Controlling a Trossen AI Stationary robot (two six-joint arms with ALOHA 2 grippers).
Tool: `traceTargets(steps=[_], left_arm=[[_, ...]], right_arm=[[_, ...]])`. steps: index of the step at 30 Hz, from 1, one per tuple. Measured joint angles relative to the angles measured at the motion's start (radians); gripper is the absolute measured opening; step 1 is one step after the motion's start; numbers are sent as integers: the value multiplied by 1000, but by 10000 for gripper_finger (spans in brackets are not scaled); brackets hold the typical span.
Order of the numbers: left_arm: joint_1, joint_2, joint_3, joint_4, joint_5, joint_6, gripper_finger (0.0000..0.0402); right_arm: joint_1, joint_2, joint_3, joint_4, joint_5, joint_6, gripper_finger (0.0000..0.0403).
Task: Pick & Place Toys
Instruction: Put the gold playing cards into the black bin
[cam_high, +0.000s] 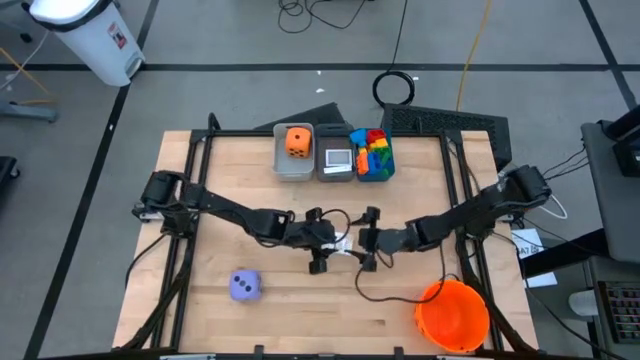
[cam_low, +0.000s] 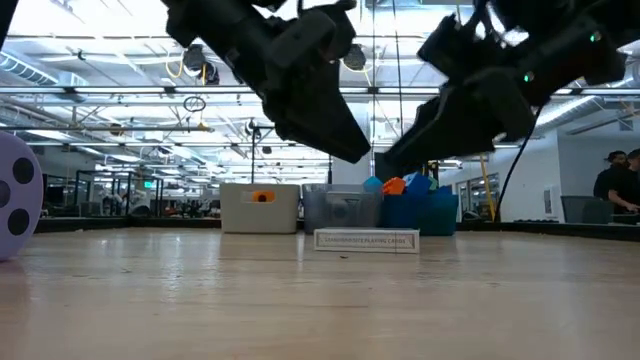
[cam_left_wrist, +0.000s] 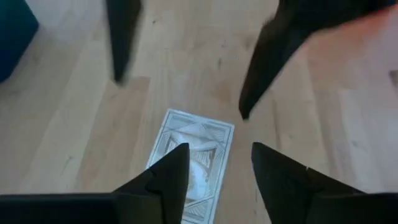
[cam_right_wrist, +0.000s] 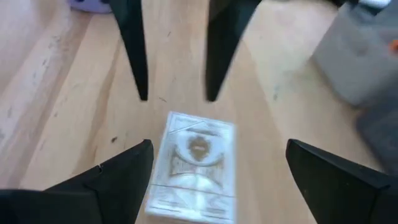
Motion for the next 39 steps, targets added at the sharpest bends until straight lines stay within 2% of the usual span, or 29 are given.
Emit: traceTargets(steps=[6, 11, 14, 17, 26, 35, 39], left_arm=[[0, -77, -186, 289, 18, 7, 203], [15, -163, -344, 412, 23, -46, 202], [15, -191, -398, 470, 21, -62, 200], [14, -202, -418, 470, 19, -64, 203], [15, -203, -417, 475, 13, -65, 204], [15, -202, -417, 479, 13, -65, 204], [15, -202, -417, 479, 13, -65, 204]], right_arm=[[-43, 128, 83, -48, -108, 90, 357], [-72, 215, 131, -86, -146, 103, 357], [-94, 249, 136, -81, -197, 109, 357], [-112, 268, 137, -83, -263, 123, 357], [-142, 287, 138, -168, -264, 136, 355], [-142, 278, 137, -176, -308, 127, 304], [-142, 278, 137, -177, -311, 107, 302]])
